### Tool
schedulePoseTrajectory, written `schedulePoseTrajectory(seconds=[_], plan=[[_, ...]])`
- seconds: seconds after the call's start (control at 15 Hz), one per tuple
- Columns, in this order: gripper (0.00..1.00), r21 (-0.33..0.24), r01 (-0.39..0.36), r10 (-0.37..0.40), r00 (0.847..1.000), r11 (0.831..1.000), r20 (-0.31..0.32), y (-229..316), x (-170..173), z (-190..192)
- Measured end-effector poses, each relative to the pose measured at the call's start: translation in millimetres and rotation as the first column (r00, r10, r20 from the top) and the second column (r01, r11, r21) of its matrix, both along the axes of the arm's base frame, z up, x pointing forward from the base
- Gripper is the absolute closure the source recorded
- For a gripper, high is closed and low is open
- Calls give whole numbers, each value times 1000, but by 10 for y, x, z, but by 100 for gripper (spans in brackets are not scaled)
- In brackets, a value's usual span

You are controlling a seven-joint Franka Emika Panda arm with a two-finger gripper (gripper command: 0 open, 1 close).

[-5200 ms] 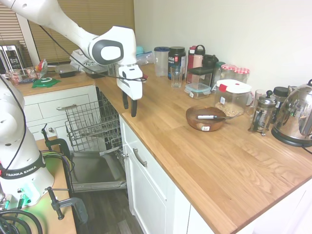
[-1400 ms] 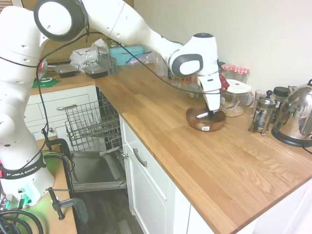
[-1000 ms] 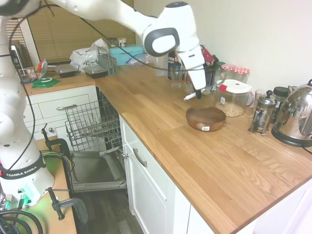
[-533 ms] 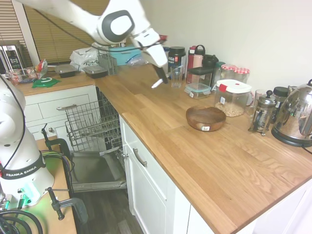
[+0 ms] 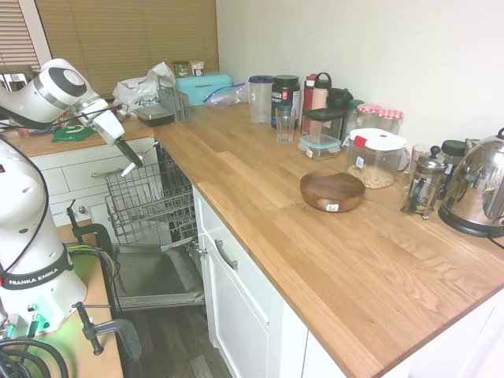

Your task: Put the fork in the dishwasher

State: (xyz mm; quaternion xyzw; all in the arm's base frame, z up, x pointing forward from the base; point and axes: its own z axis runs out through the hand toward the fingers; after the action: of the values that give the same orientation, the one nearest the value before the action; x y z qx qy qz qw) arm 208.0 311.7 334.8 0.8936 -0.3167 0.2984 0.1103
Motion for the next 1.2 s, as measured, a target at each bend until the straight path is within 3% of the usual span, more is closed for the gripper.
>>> schedulePoseTrajectory(seconds=[0.27,0.47,0.67,0.93,1.2], plan=[[100,-17,10,-12,989,1000,-146,458,263,-246],[100,-35,-24,16,976,999,-217,822,112,-405],[100,-40,-36,21,949,999,-313,923,28,-406],[100,-72,-58,28,927,996,-373,1078,105,-810],[100,-55,-71,43,912,996,-408,1747,263,-1413]])
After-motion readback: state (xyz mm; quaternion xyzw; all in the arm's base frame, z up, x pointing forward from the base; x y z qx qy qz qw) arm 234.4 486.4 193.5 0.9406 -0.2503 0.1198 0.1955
